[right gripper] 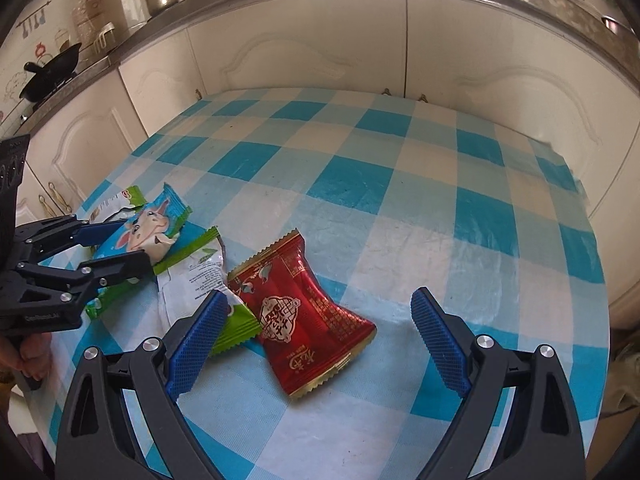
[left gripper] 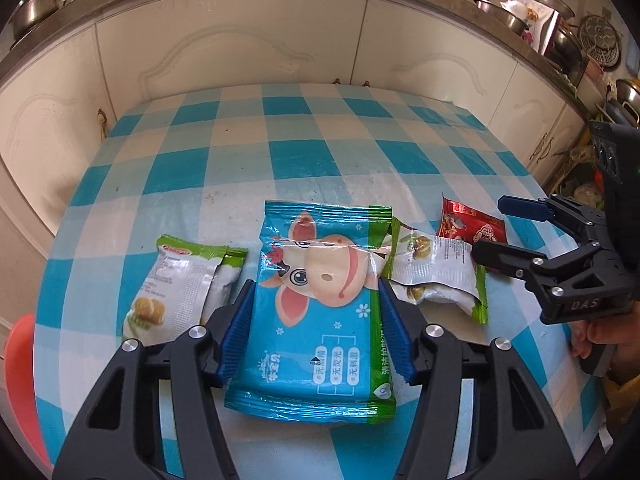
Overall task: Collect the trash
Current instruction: 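Hold the blue packet with the left tool while the right tool reaches the red packet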
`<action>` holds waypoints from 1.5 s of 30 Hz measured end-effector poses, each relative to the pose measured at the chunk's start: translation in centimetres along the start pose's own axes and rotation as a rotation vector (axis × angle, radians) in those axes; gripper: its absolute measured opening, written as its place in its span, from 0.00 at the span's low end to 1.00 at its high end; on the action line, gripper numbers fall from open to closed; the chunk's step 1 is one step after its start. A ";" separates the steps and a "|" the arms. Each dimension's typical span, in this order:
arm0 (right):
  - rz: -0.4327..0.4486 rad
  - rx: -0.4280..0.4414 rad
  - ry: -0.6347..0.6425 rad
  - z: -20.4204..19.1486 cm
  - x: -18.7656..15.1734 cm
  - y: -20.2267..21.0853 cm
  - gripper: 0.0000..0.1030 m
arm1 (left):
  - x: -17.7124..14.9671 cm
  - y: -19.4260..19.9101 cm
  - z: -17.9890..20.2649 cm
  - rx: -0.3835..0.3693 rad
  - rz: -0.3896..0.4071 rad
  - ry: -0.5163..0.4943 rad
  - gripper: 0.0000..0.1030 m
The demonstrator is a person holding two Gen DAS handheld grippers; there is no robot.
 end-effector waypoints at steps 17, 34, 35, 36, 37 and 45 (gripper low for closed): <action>-0.026 0.182 0.024 -2.9 -1.2 1.3 0.89 | -2.0 2.6 -1.2 -0.027 0.001 0.079 0.58; -0.035 0.011 0.110 -1.7 -2.0 0.7 0.89 | -2.4 3.6 -1.8 -0.041 0.018 0.101 0.58; -0.036 0.000 0.108 -1.4 -2.0 0.7 0.89 | -2.4 3.6 -1.8 -0.044 0.018 0.102 0.58; -0.041 -0.012 0.103 -1.2 -2.1 0.6 0.89 | -2.3 3.6 -1.8 -0.045 0.018 0.101 0.58; -0.046 -0.018 0.093 -1.0 -2.0 0.5 0.87 | -2.3 3.6 -1.8 -0.045 0.019 0.100 0.58; -0.048 -0.041 0.088 -0.9 -1.2 -0.3 0.77 | -2.4 3.6 -1.4 -0.051 0.014 0.094 0.58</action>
Point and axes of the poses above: each gripper's, at about its wrist camera, not at the fingertips, and y roughly against the way its jaws point, z to its right, x to its top, the point moved 2 cm from there along -y, roughly the way its jaws point
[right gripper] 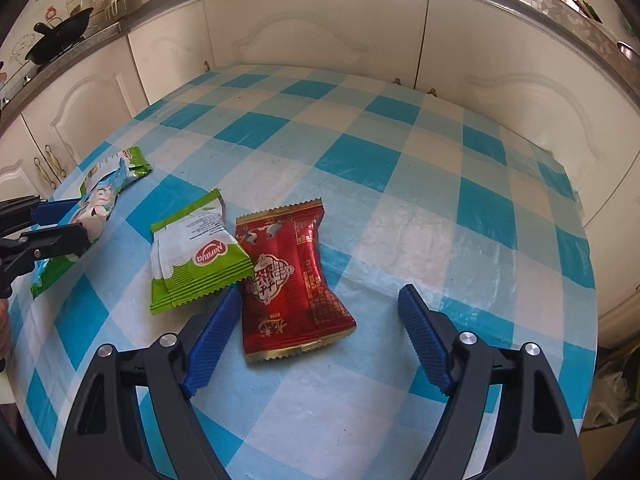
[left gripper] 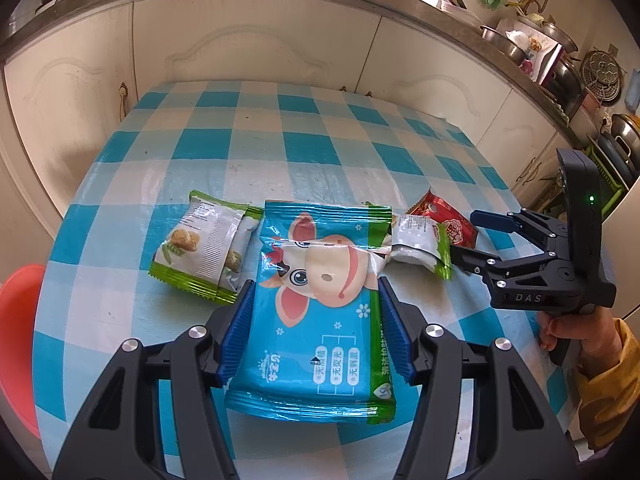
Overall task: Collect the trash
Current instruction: 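Hold the blue packet with the left tool while the right tool reaches the red packet, then close the right tool on the red packet while the left tool lifts the blue packet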
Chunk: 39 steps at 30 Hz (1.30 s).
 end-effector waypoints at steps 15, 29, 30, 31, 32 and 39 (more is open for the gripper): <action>0.036 0.026 -0.092 0.6 -0.7 1.3 0.42 | -0.5 0.3 0.1 0.003 -0.009 0.005 0.58; 0.003 0.019 -0.156 0.3 -2.6 3.3 0.43 | -1.7 1.9 -0.5 -0.007 0.004 0.017 0.58; -0.011 0.019 -0.160 0.2 -2.8 3.3 0.45 | -1.8 2.0 -0.6 -0.007 0.004 0.019 0.58; -0.013 0.014 -0.165 0.2 -3.0 3.3 0.47 | -1.8 2.1 -0.7 -0.007 0.004 0.021 0.58; -0.013 0.015 -0.159 0.0 -3.0 3.3 0.51 | -1.9 2.2 -0.7 -0.006 0.004 0.021 0.58; -0.001 -0.065 -0.067 -1.2 -1.9 1.7 0.66 | -2.3 2.8 -0.8 -0.008 0.008 0.024 0.58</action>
Point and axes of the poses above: each gripper's, at about its wrist camera, not at the fingertips, and y roughly against the way its jaws point, z to its right, x to its top, the point moved 2 cm from there along -y, roughly the way its jaws point
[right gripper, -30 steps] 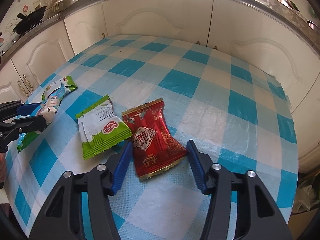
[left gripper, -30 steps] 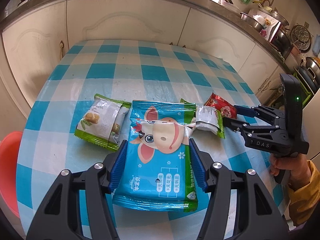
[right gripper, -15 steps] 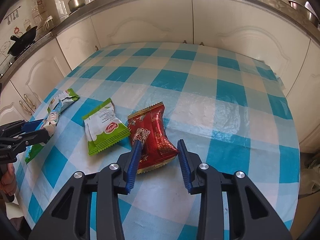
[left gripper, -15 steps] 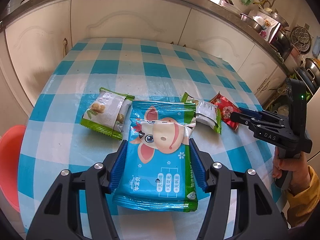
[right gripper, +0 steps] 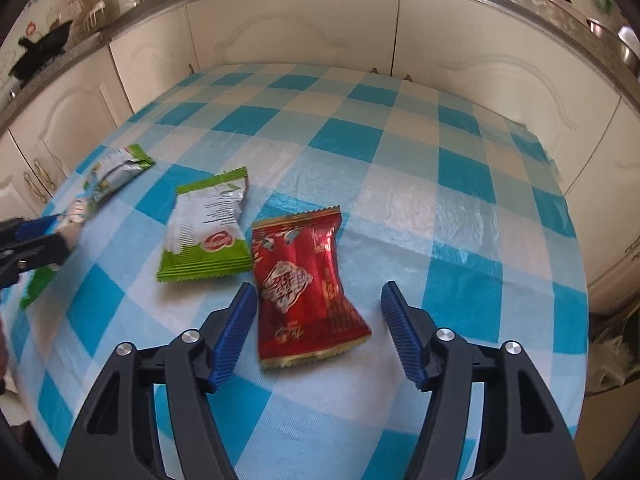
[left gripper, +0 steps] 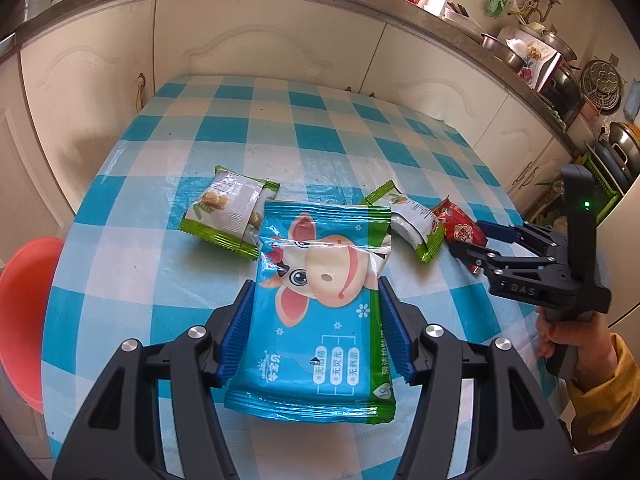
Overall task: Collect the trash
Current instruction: 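Close the right tool on the red packet while the left tool lifts the blue packet, then carry both packets to the red bucket and open both tools to drop them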
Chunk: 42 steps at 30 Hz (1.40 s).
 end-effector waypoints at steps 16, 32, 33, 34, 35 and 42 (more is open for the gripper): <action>0.023 0.033 -0.086 0.5 -0.5 0.9 0.38 | -0.4 1.5 -1.1 -0.020 0.038 0.029 0.58; 0.065 0.024 -0.141 0.0 -0.9 3.2 0.31 | -2.0 -0.6 -0.6 0.001 -0.032 -0.041 0.74; 0.067 0.024 -0.140 -0.1 -0.9 3.3 0.31 | -1.9 -0.9 -0.2 0.032 -0.021 -0.070 0.74; 0.070 0.025 -0.139 -0.2 -0.9 3.5 0.31 | -1.8 -1.3 0.1 0.052 -0.022 -0.090 0.74; 0.072 0.028 -0.138 -0.4 -0.8 3.7 0.31 | -1.8 -1.5 0.2 0.059 -0.024 -0.099 0.72; 0.086 0.069 -0.146 -1.7 -0.4 4.6 0.31 | -1.7 -2.0 0.8 0.114 -0.009 -0.136 0.52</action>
Point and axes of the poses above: each gripper's, at about its wrist camera, not at the fingertips, and y roughly against the way its jaws point, z to its right, x to its top, the point moved 2 cm from there along -y, roughly the way its jaws point
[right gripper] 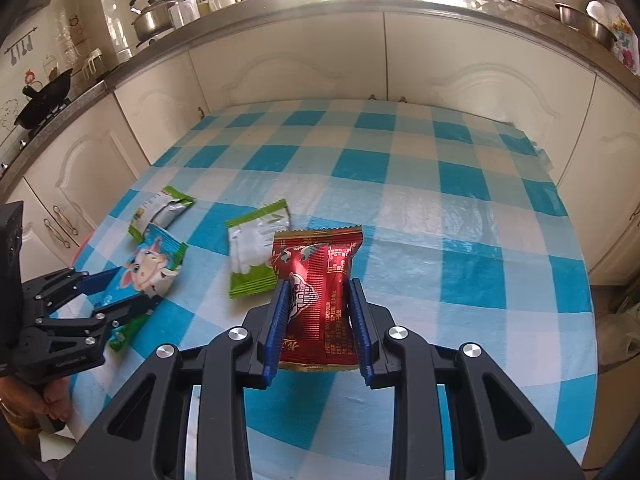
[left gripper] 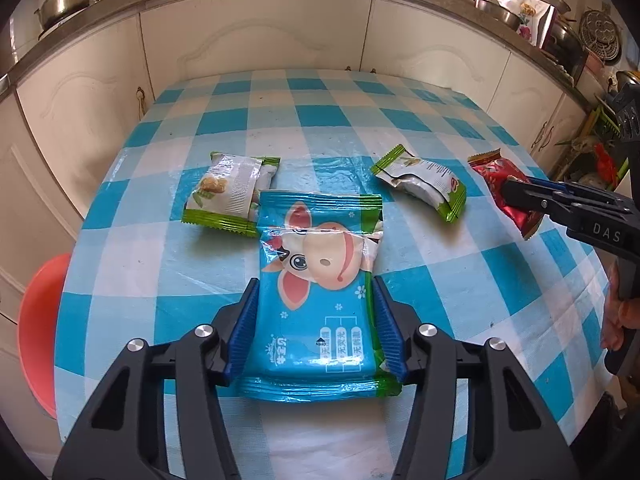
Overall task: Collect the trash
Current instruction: 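Carry both packets to the red bucket and open both tools to drop them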
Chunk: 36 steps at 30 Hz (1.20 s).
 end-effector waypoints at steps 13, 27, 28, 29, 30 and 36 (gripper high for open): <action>0.007 0.134 0.011 -4.6 1.7 0.3 0.31 | -0.6 4.3 -3.6 -0.053 0.066 0.136 0.50; -0.020 0.318 0.157 -15.5 5.0 -1.7 0.31 | -2.9 9.0 -14.3 0.094 0.126 0.335 0.51; -0.024 0.331 0.170 -16.4 5.2 -2.0 0.31 | -3.2 9.2 -15.2 0.105 0.128 0.352 0.51; -0.029 0.347 0.184 -17.5 5.5 -2.3 0.31 | -3.5 9.4 -16.2 0.118 0.131 0.370 0.51; -0.034 0.362 0.195 -18.5 5.8 -2.6 0.31 | -3.7 9.4 -17.0 0.129 0.132 0.386 0.51; -0.079 0.433 0.255 -24.3 6.7 -5.1 0.31 | -5.6 9.4 -22.6 0.188 0.122 0.495 0.51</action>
Point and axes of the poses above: each gripper's, at about its wrist camera, not at the fingertips, and y roughly against the way its jaws point, z to its right, x to its top, the point moved 2 cm from there along -y, roughly the way its jaws point
